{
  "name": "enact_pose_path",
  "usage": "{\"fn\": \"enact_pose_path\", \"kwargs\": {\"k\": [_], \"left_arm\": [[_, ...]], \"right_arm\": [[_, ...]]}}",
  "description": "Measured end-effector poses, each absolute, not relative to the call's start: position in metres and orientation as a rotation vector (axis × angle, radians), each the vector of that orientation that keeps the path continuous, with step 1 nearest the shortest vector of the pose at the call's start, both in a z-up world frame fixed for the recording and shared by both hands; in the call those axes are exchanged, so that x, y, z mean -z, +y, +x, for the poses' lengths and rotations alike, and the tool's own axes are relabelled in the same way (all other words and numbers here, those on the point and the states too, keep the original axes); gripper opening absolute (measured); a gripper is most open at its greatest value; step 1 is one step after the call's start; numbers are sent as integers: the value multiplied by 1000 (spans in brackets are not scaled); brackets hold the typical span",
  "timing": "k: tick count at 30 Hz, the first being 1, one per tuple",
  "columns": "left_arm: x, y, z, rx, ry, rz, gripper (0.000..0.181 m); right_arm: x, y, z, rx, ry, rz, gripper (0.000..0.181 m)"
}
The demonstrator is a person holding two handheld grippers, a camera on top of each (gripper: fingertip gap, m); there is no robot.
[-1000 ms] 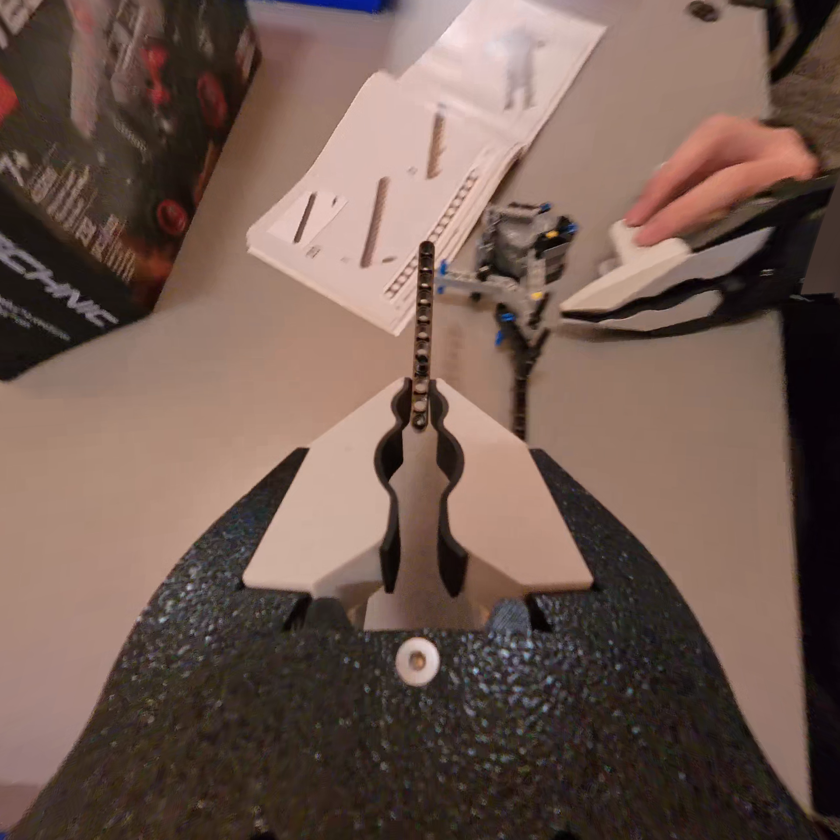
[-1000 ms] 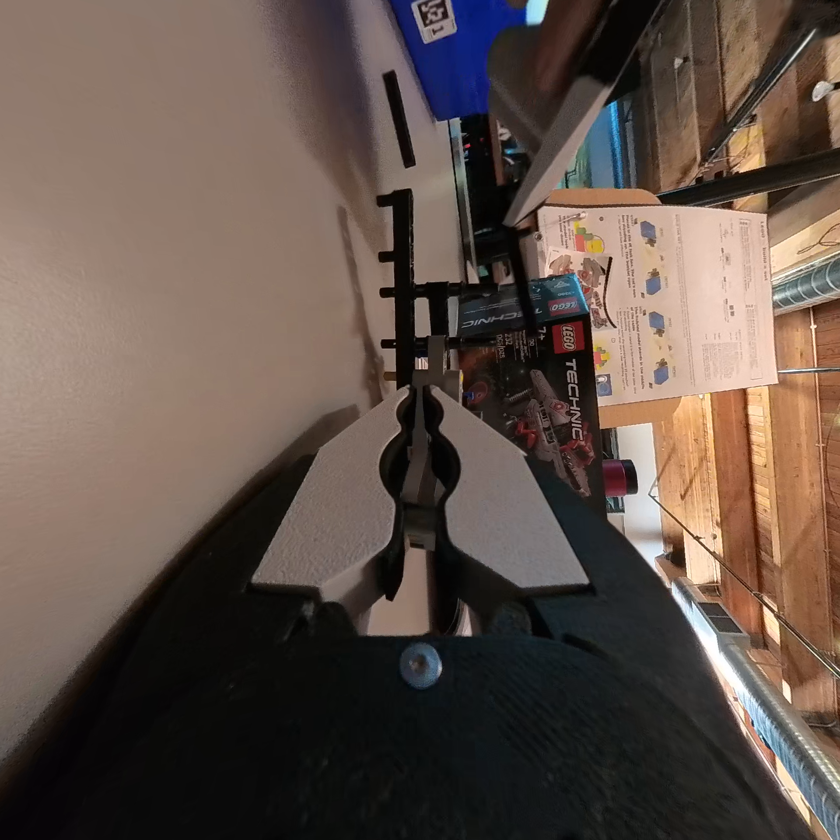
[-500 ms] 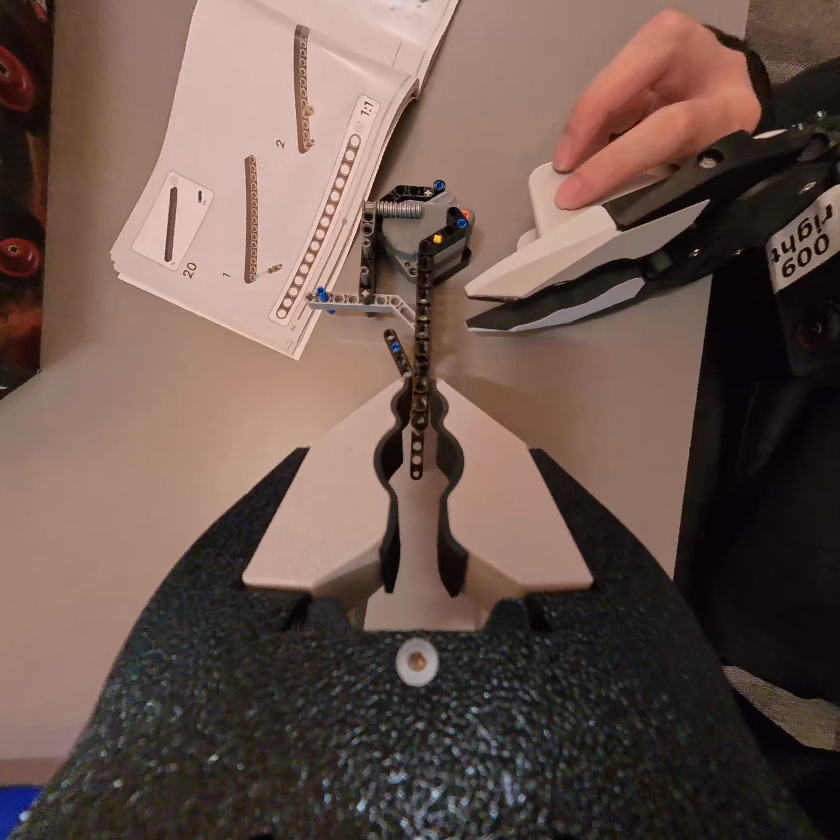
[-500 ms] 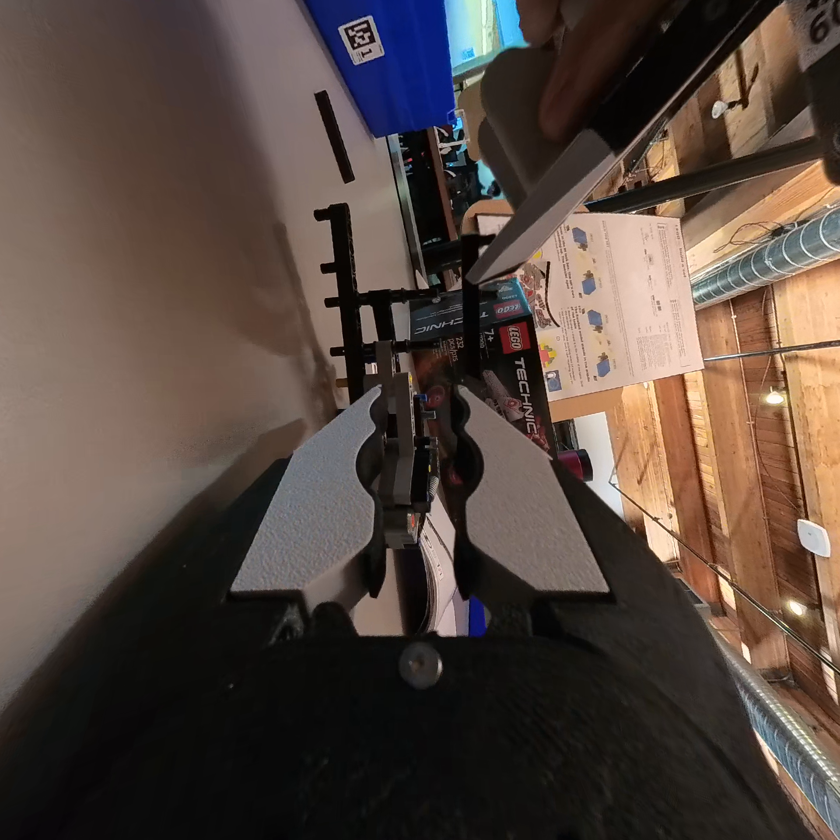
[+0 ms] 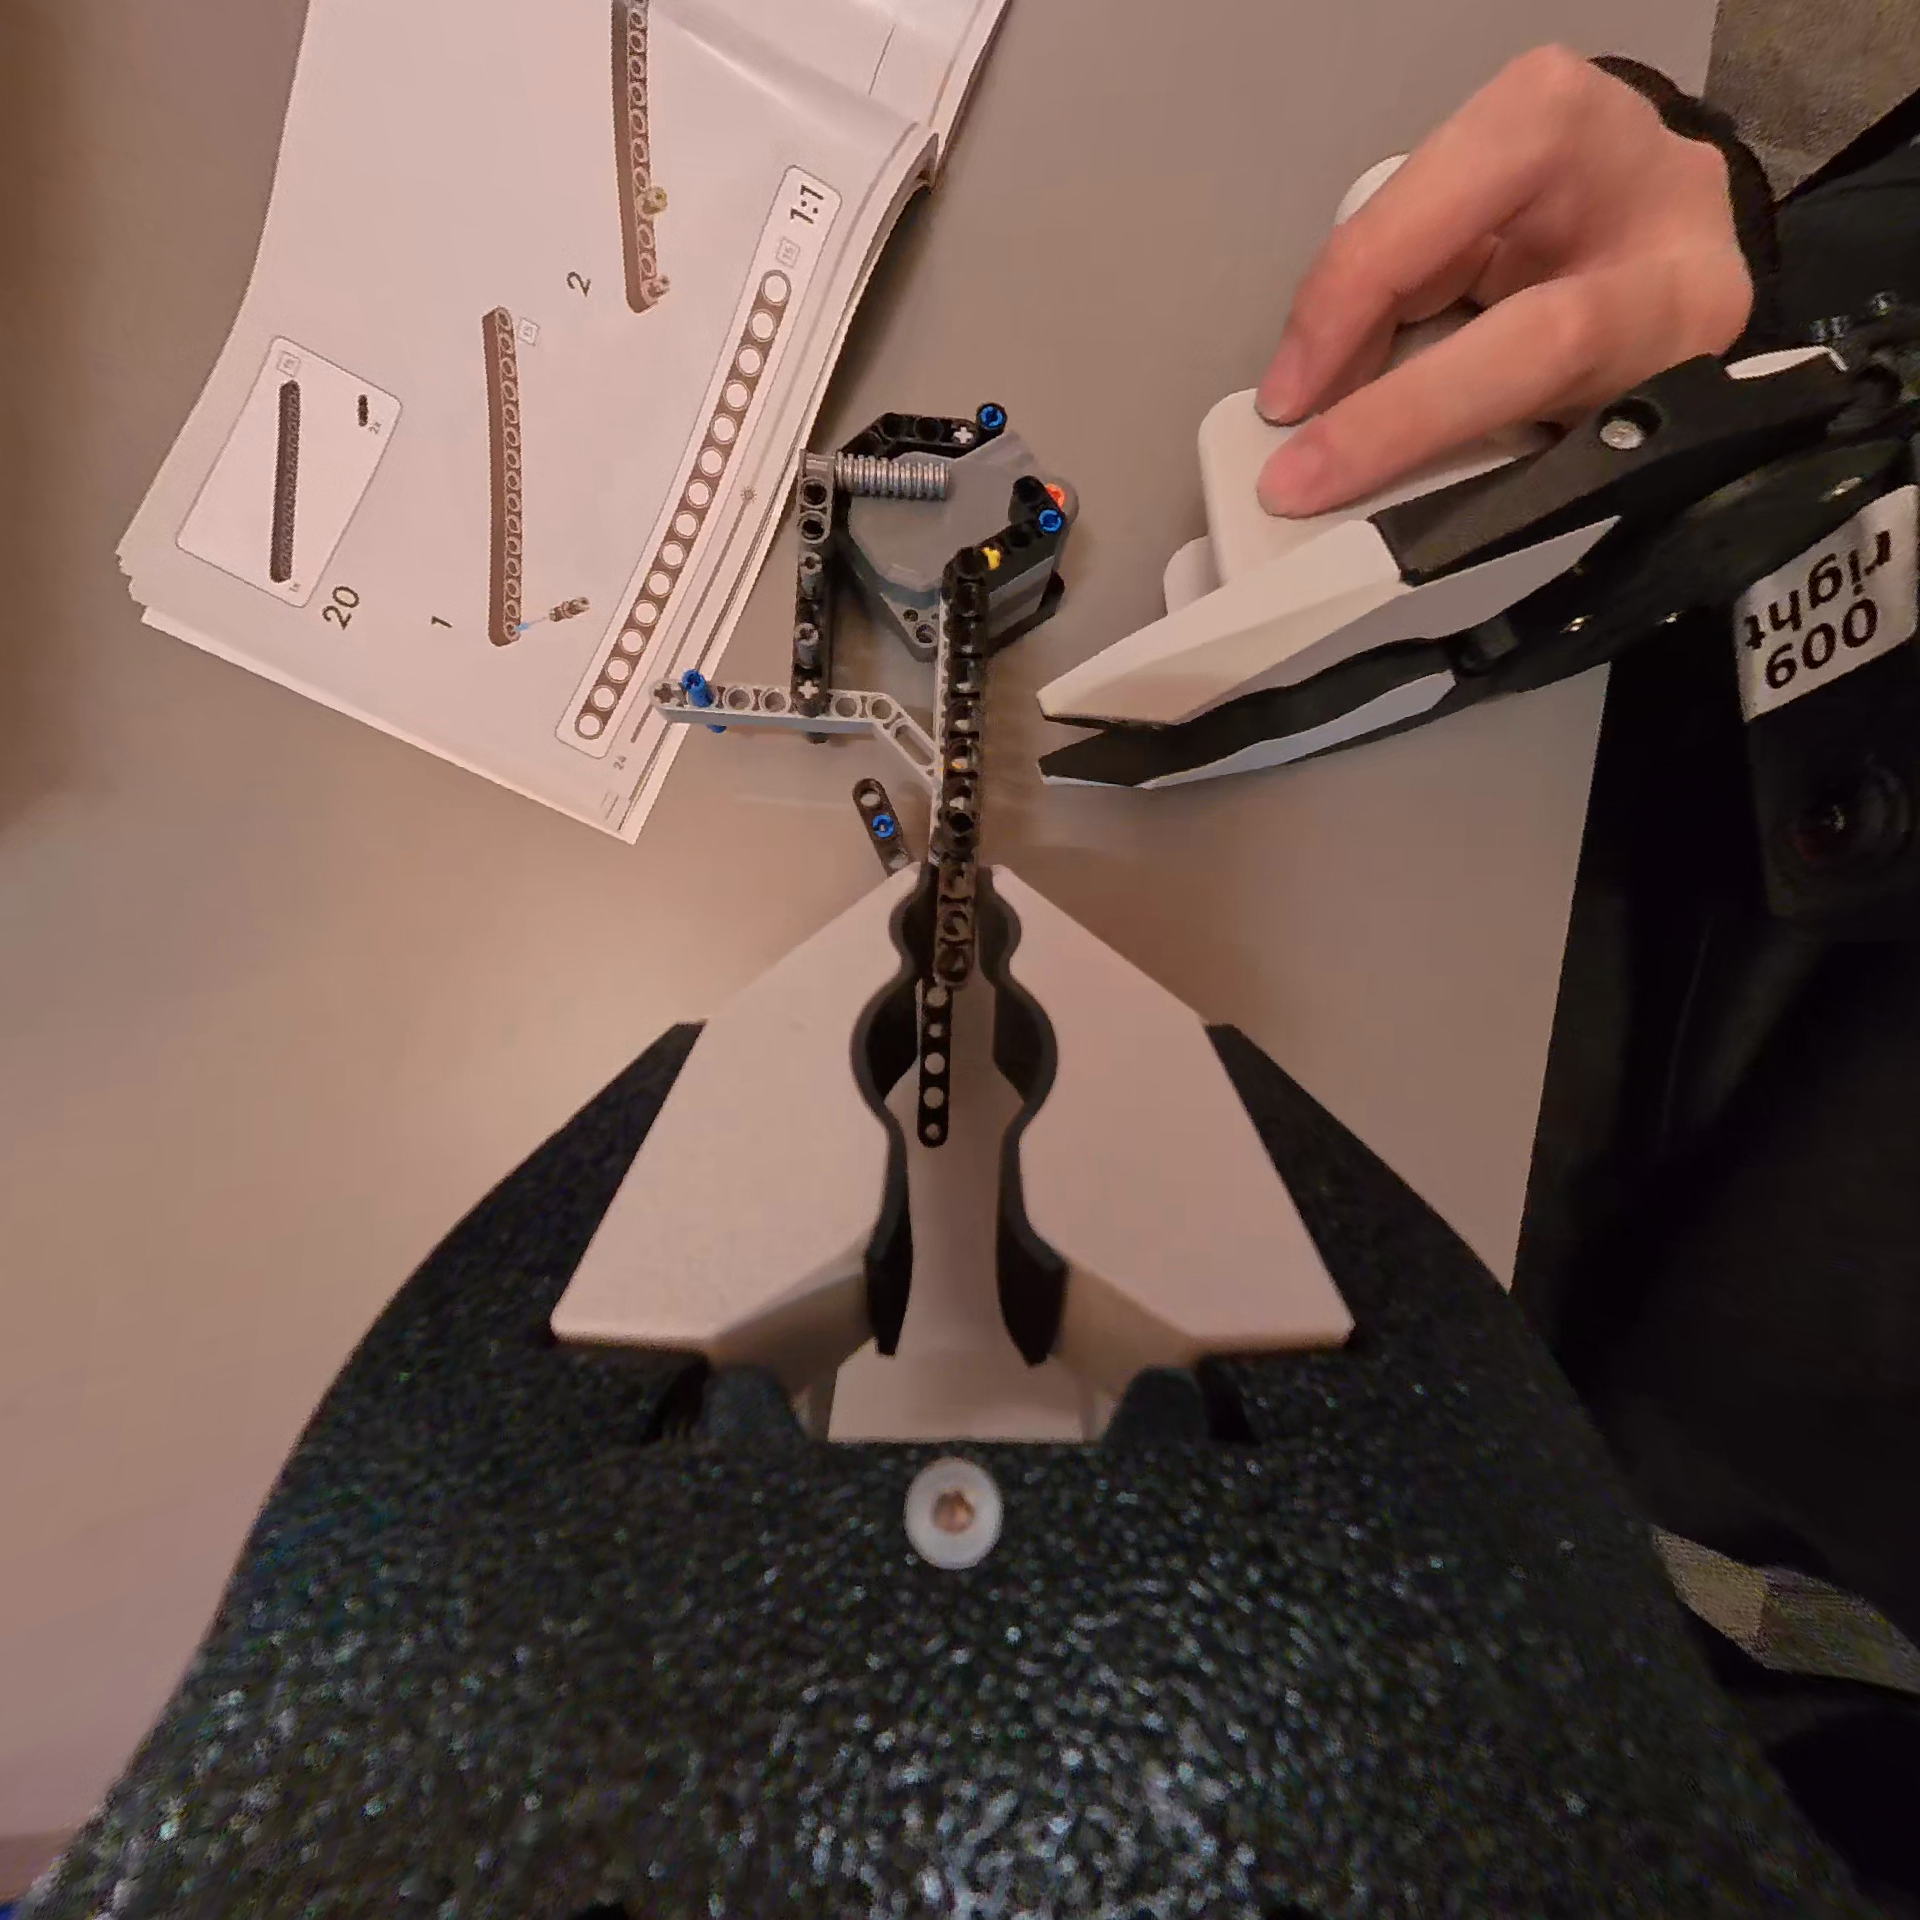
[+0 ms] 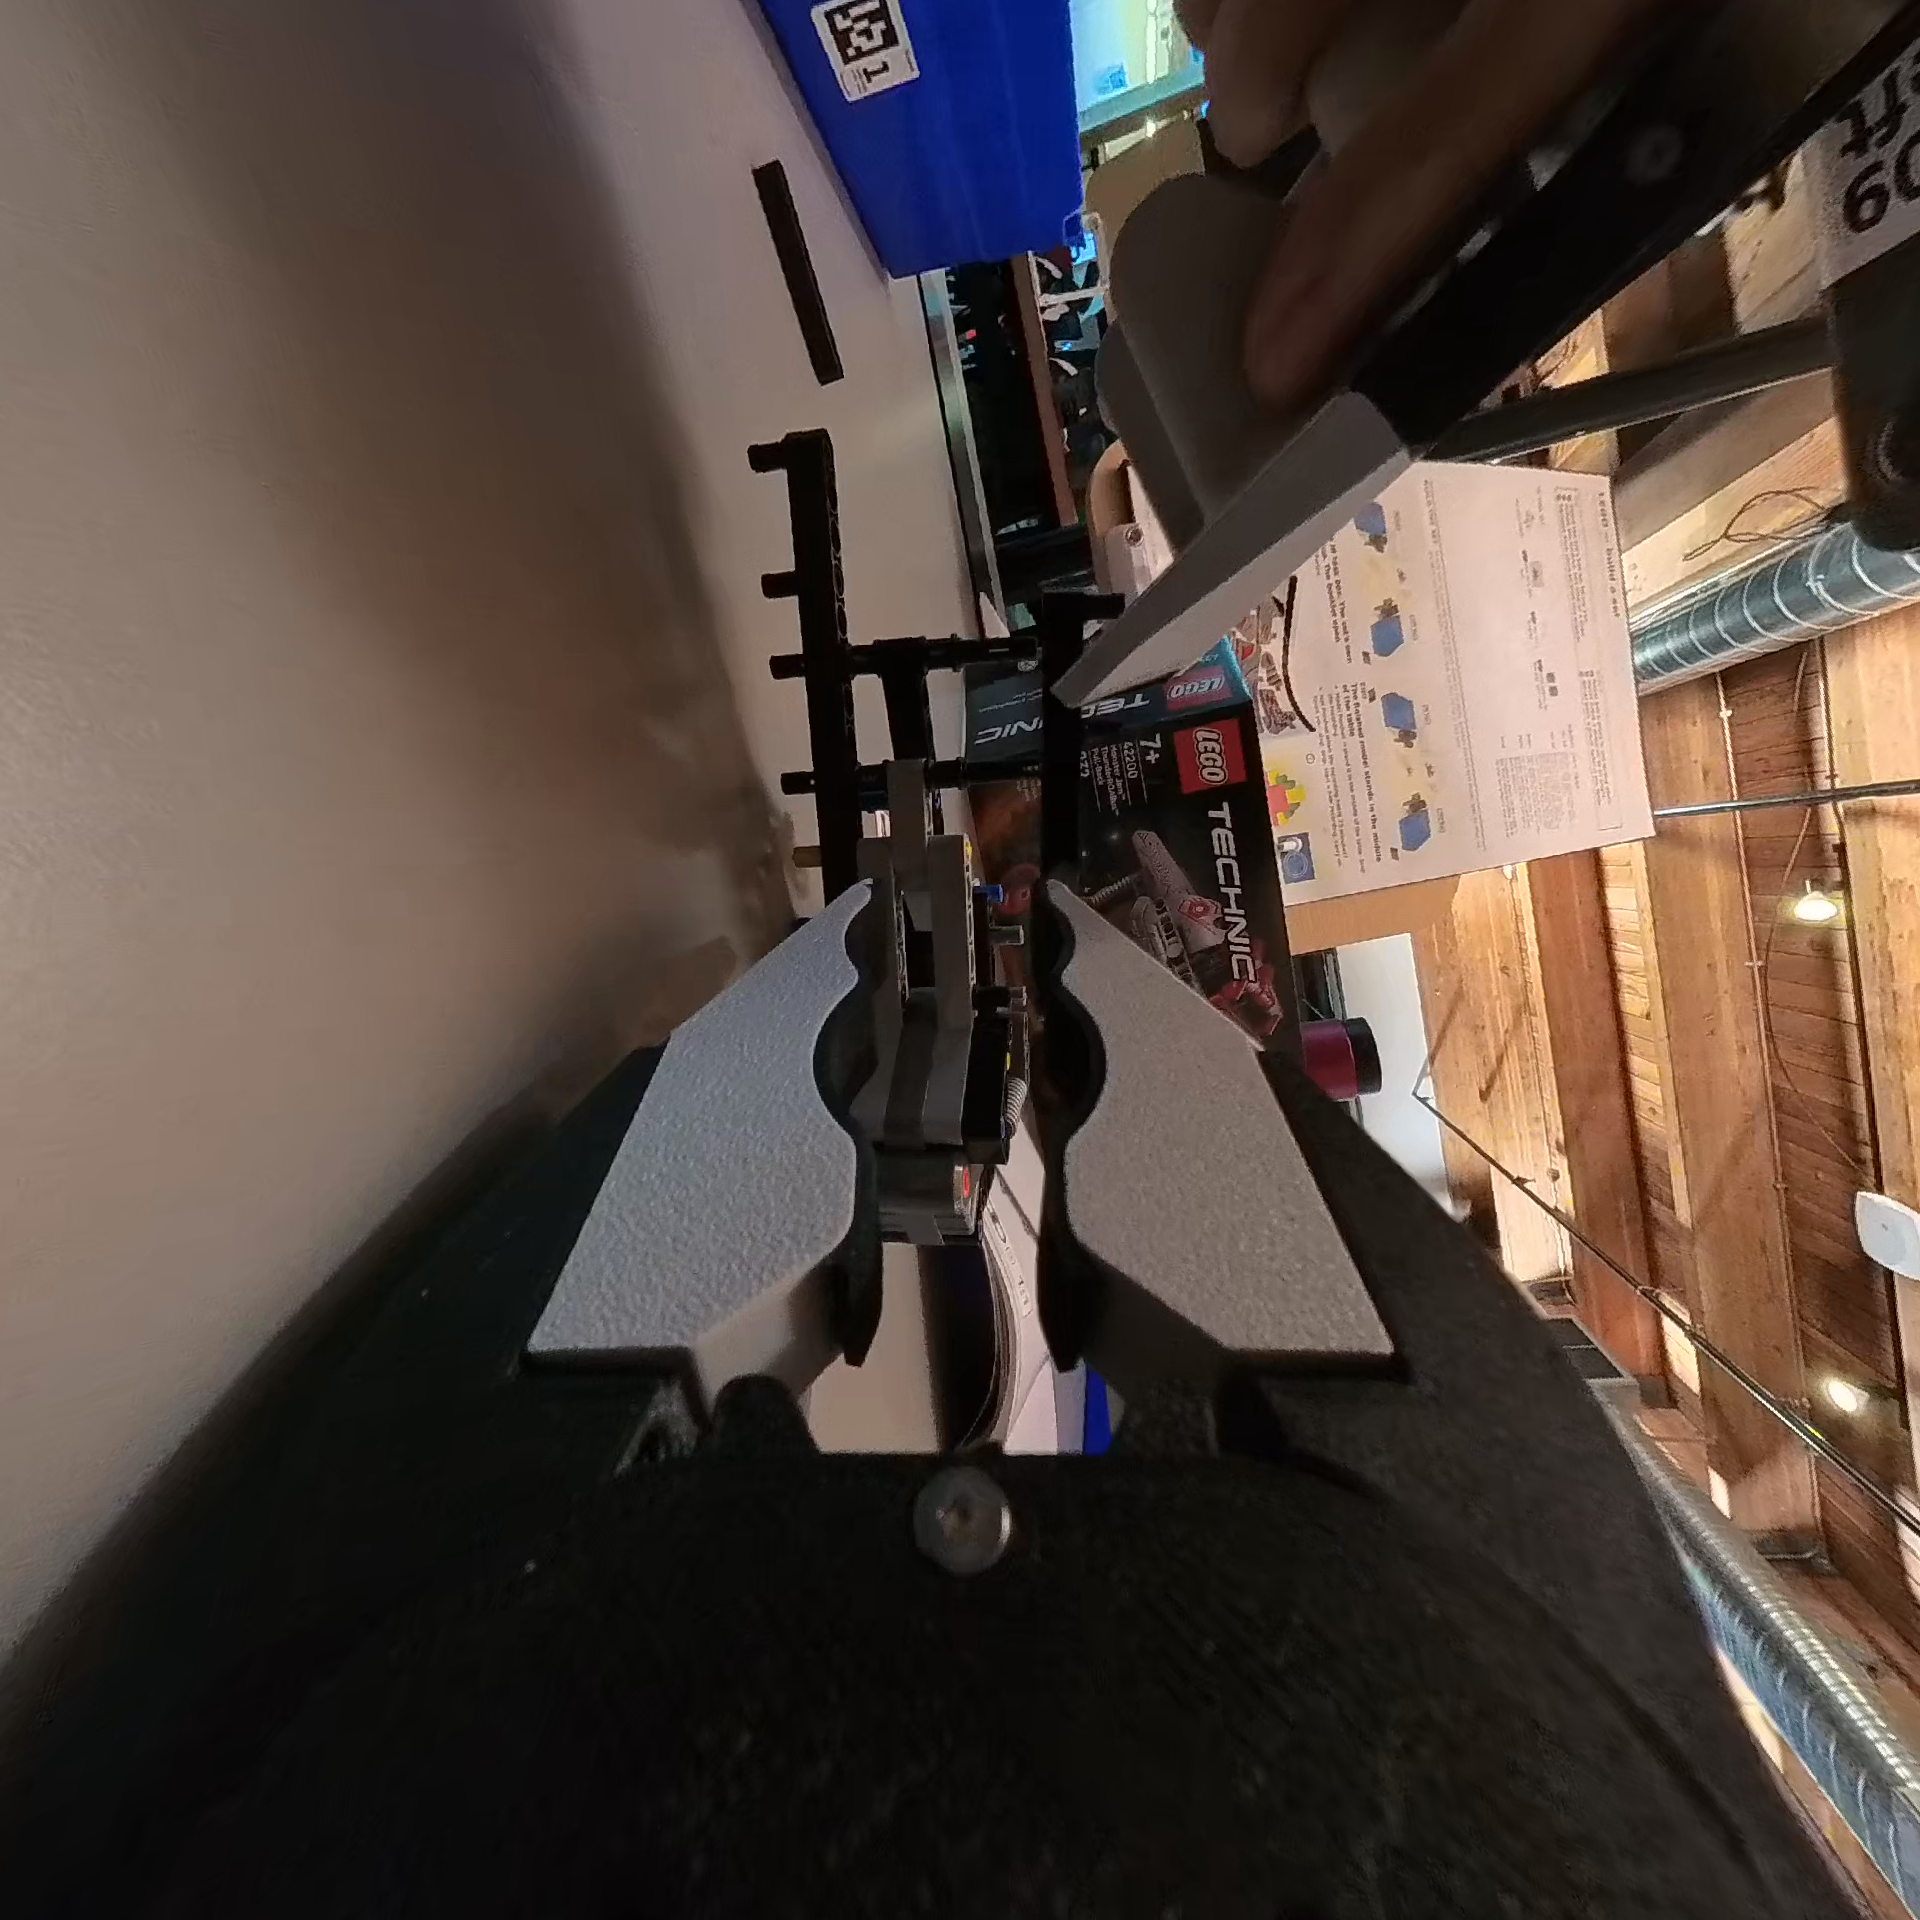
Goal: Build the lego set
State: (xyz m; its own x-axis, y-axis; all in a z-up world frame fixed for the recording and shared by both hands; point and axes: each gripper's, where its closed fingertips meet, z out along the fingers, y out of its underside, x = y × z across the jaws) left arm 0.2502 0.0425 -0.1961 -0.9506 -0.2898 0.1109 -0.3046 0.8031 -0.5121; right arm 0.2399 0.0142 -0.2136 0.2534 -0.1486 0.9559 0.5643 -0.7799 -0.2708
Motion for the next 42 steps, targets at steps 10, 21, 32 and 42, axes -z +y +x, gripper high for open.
{"fn": "enact_pose_path", "kwargs": {"k": [10,21,32,42], "left_arm": [[197,40,251,-841,-2950,514,5],[198,37,251,-838,-2962,498,5],[197,40,246,-759,-2980,528,5],[197,45,243,-714,-2989,591,5]], "right_arm": [[216,15,242,1559,-362,-1958,22],[221,21,248,1556,-359,-1967,21],[221,22,250,1560,-356,-1973,20],[221,21,250,1567,-351,-1975,20]]}}
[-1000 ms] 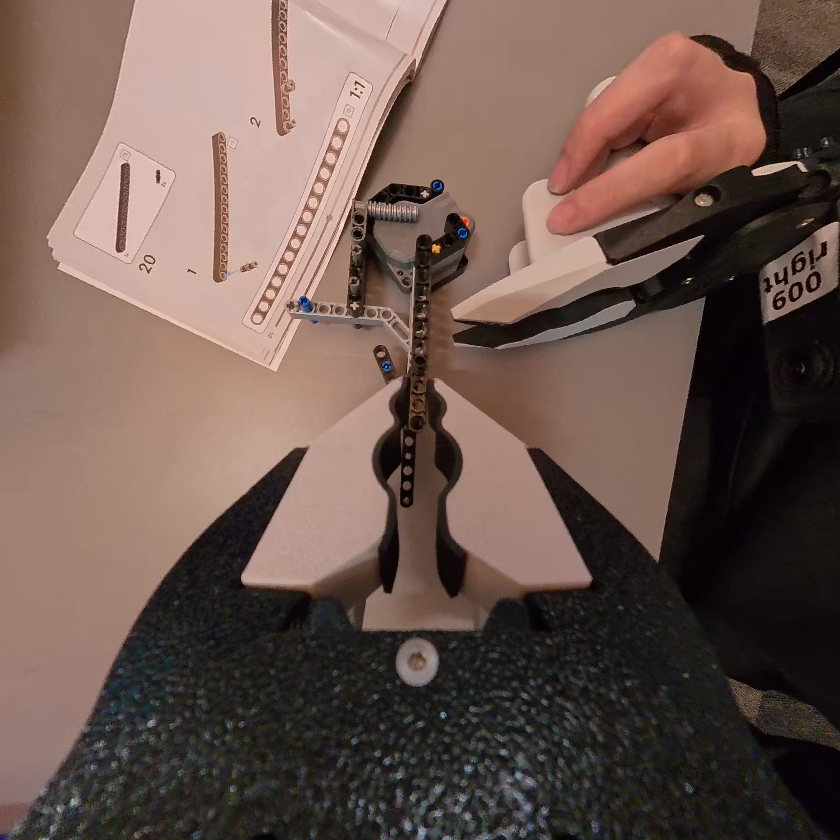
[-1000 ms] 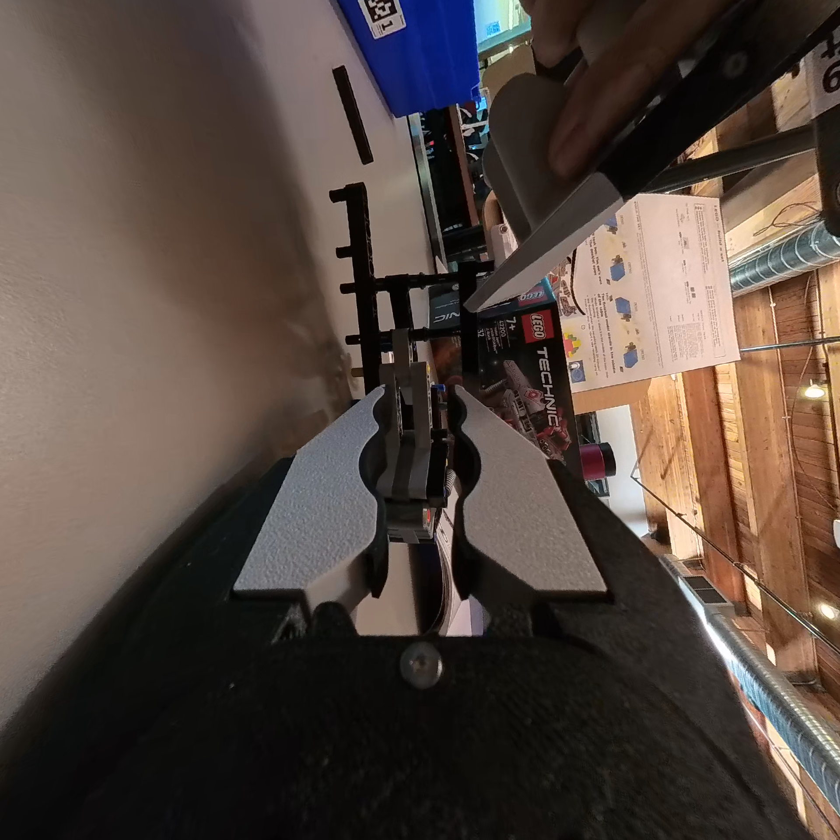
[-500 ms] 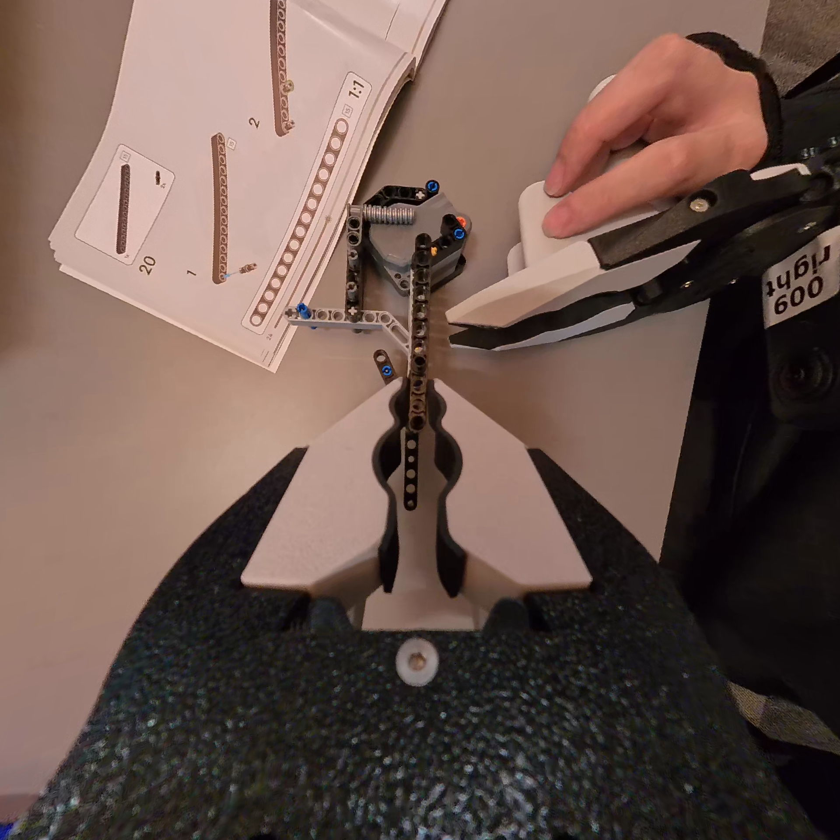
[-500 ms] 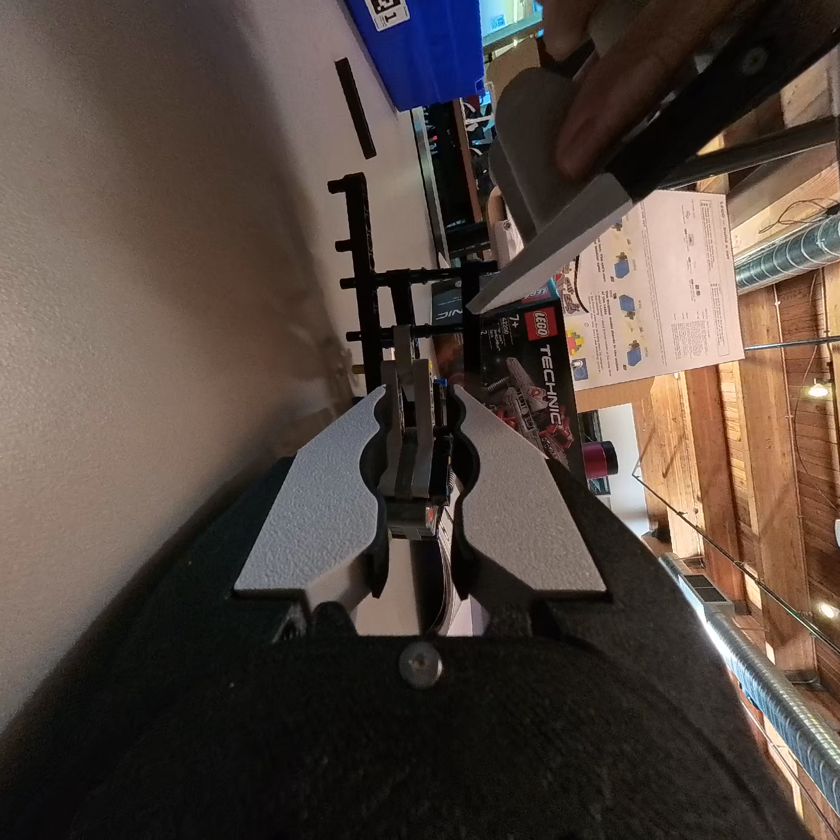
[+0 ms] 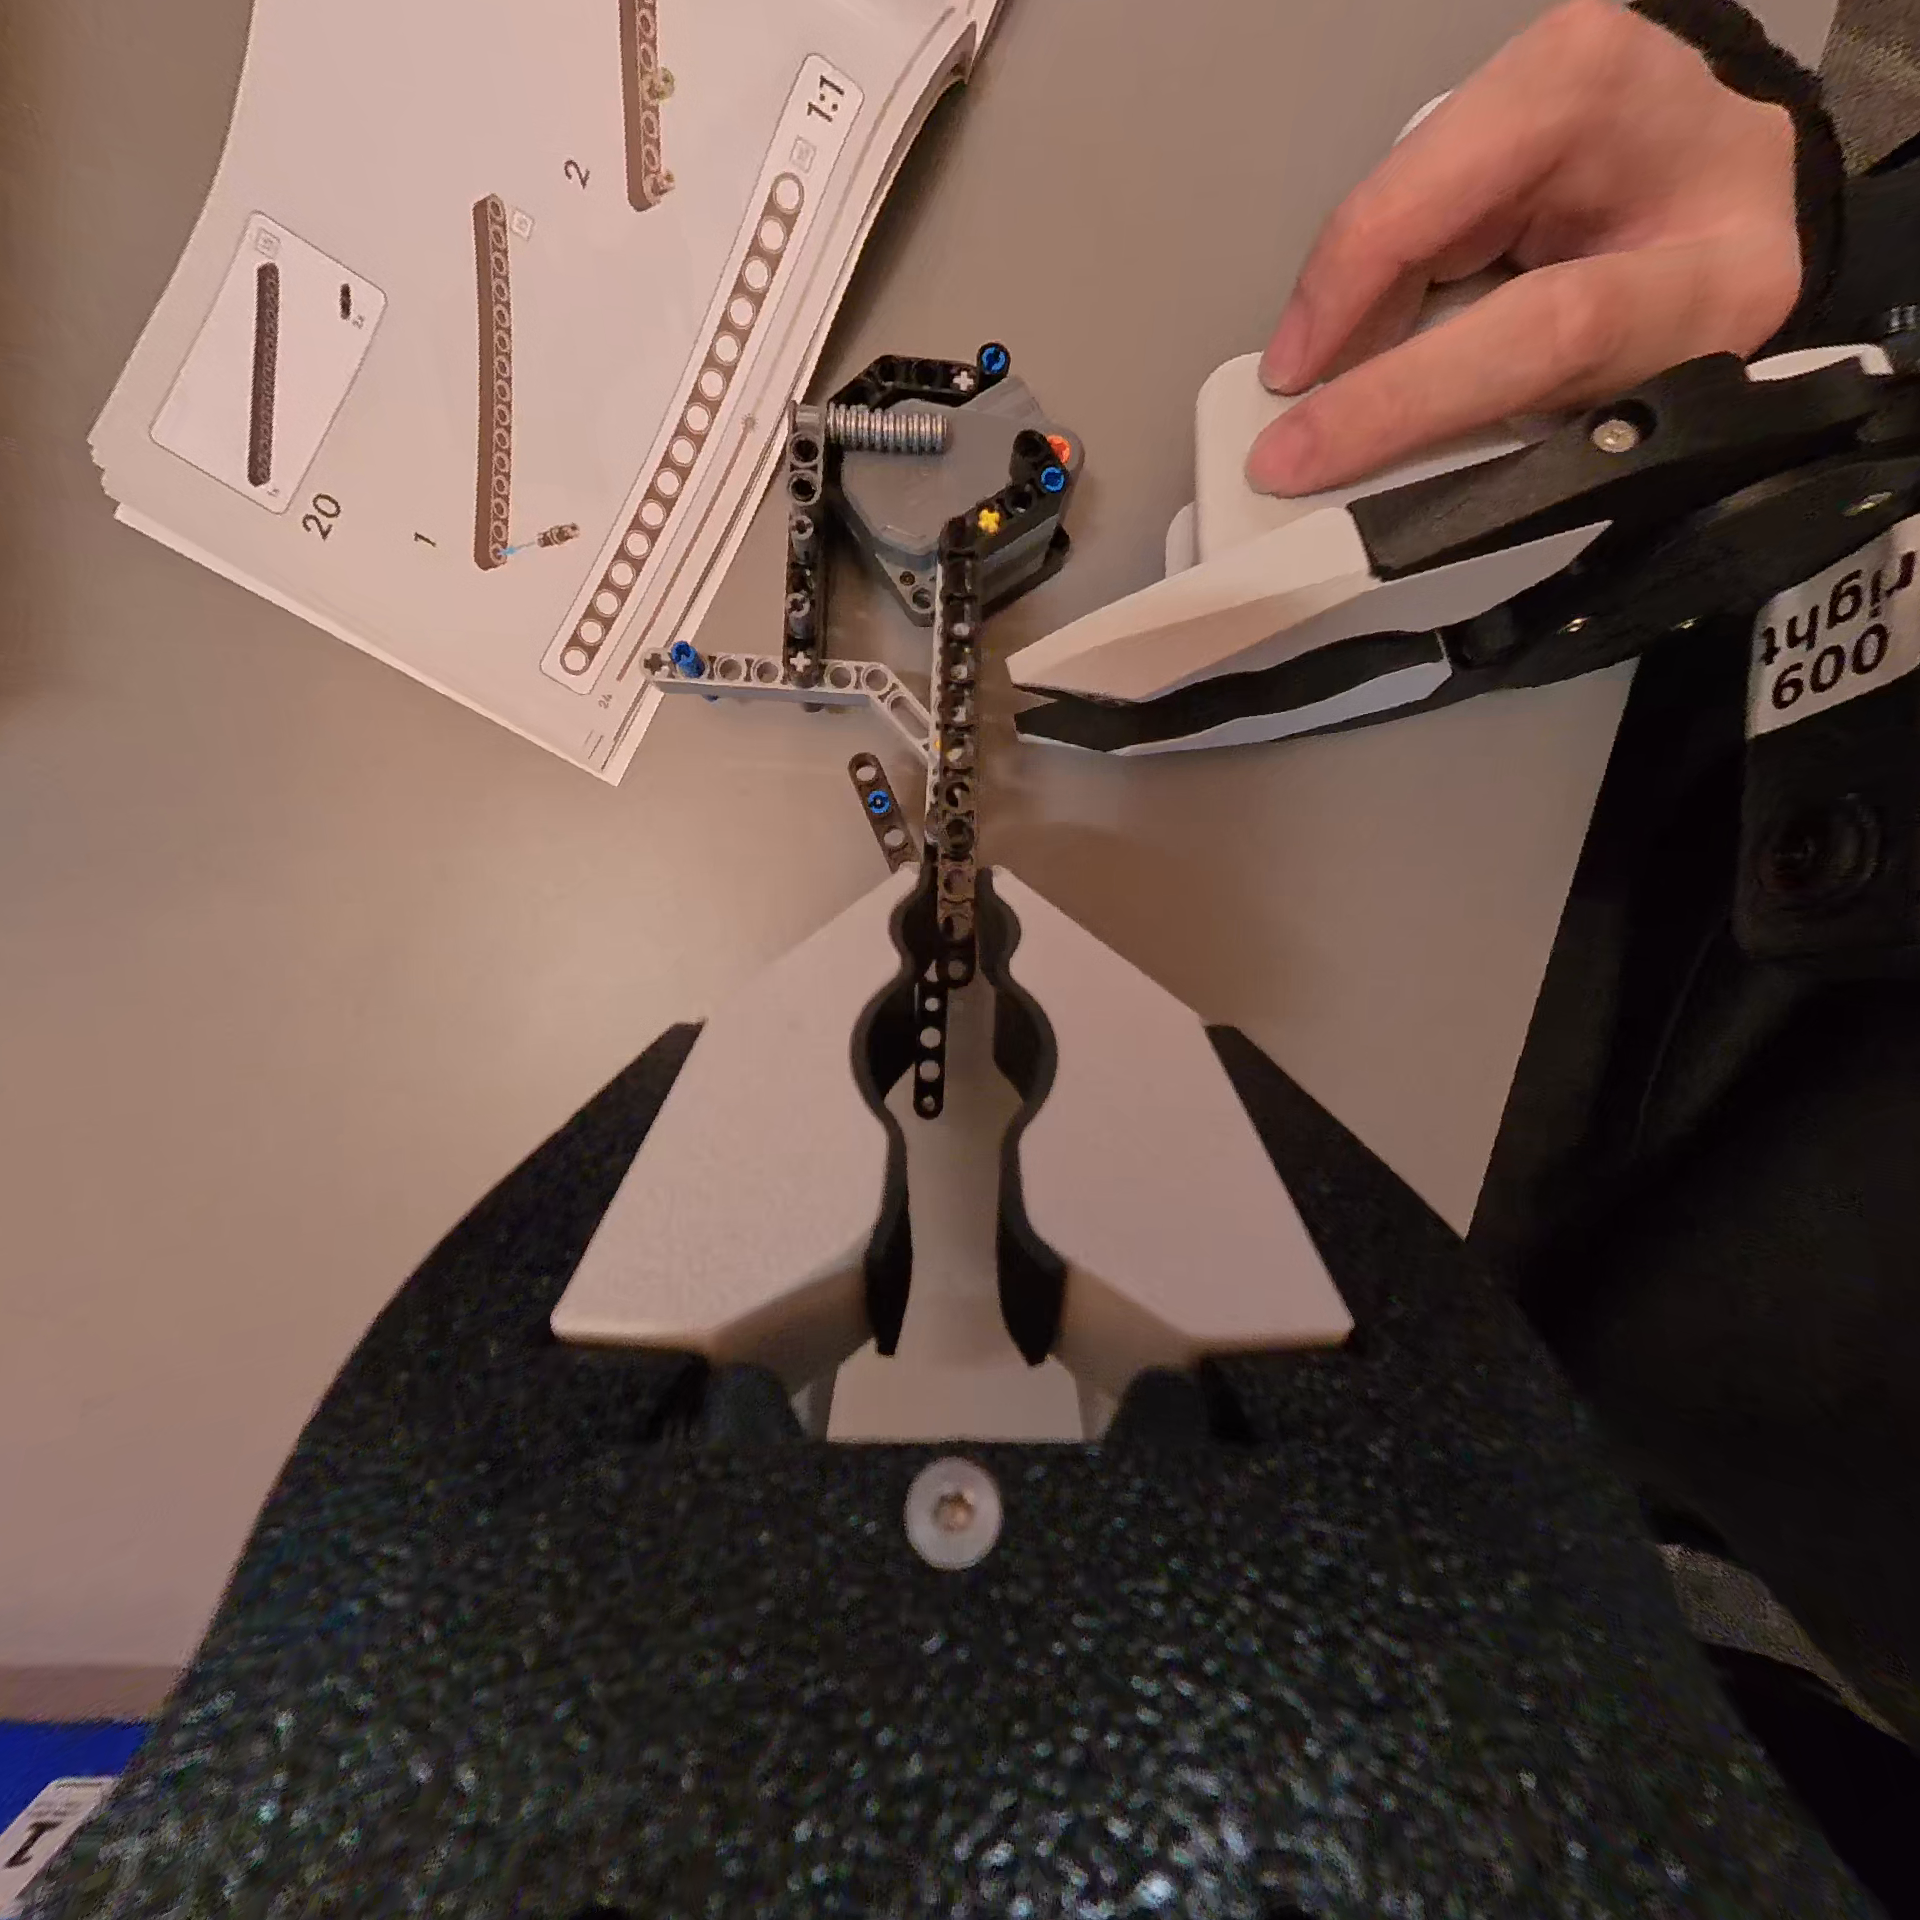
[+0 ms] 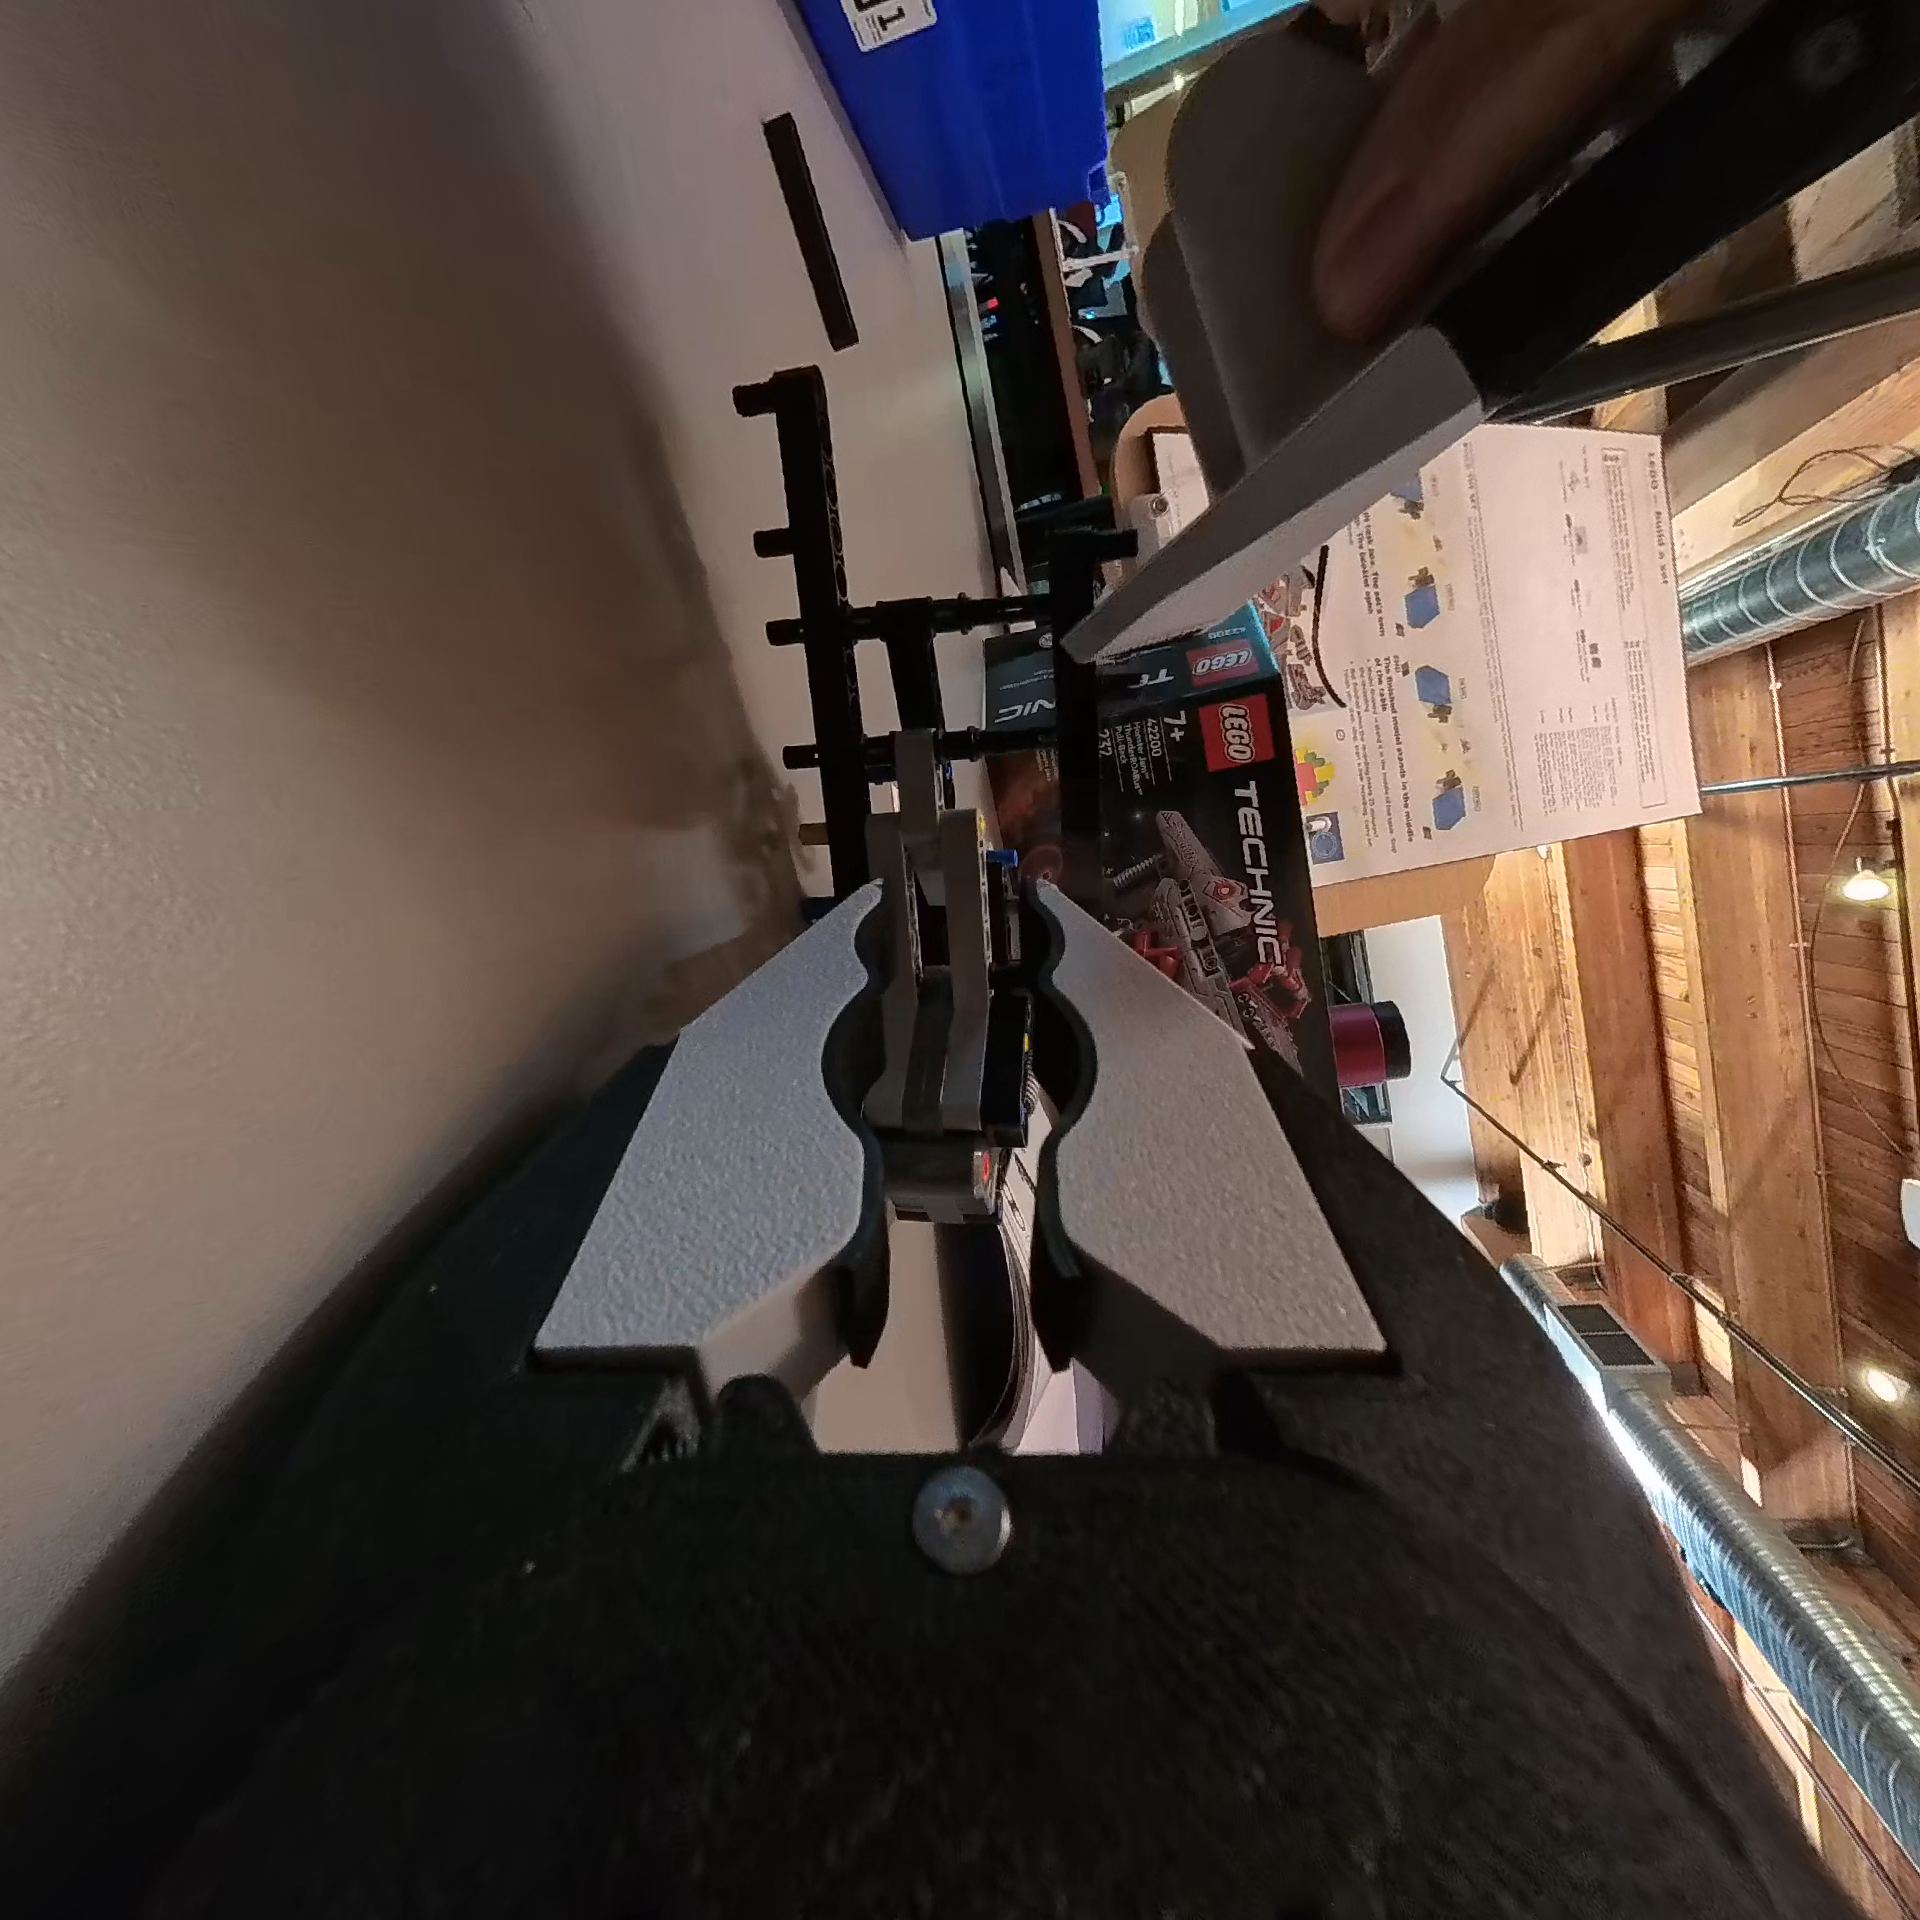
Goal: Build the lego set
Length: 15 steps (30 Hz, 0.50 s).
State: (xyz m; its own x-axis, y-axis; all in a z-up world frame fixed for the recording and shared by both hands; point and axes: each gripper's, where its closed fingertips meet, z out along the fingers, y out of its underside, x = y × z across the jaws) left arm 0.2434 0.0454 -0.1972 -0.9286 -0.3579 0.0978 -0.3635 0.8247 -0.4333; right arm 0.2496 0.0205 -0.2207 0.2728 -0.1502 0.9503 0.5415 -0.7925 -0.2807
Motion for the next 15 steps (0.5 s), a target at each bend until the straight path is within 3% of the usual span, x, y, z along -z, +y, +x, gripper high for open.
{"fn": "enact_pose_path", "kwargs": {"k": [15], "left_arm": [[197,45,244,-664,-3013,551,5]], "right_arm": [[194,14,257,1757,-372,-1846,28]]}}
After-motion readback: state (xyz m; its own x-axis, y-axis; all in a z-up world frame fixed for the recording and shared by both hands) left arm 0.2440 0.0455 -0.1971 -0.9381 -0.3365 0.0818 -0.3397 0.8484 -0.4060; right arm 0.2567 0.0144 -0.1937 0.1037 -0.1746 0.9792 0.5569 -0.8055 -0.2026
